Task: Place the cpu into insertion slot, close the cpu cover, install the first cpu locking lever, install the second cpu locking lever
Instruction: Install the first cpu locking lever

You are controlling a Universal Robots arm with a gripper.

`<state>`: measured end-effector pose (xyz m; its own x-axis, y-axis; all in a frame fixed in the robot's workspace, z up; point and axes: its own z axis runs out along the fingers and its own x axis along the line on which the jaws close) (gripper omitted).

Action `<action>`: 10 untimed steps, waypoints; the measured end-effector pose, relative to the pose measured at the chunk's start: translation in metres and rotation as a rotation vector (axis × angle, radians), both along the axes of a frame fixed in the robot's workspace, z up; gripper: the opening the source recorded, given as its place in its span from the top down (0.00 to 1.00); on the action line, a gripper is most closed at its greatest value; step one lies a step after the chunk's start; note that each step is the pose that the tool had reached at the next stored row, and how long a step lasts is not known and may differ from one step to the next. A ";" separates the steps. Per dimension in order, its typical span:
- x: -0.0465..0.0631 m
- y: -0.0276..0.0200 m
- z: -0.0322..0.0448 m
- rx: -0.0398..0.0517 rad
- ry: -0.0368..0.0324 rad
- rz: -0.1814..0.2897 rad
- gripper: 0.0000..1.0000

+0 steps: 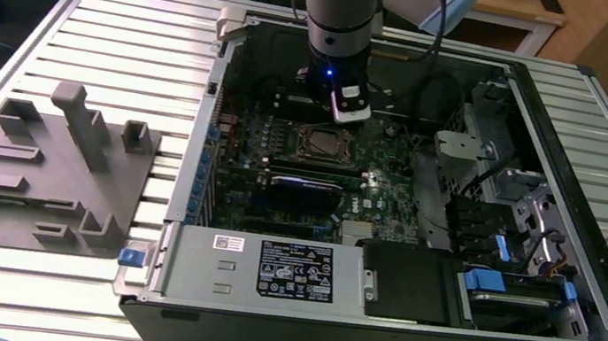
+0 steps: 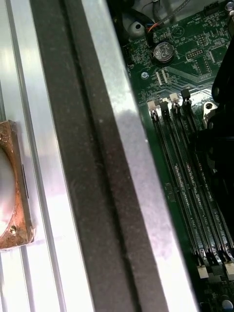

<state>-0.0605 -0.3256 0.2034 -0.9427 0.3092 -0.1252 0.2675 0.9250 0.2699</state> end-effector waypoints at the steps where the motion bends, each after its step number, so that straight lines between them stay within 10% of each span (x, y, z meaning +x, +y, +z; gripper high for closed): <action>1: 0.000 0.0000 0.0000 0.0000 0.0000 0.000 0.89; 10: 0.000 -0.0001 -0.0005 0.0001 -0.0005 0.072 0.89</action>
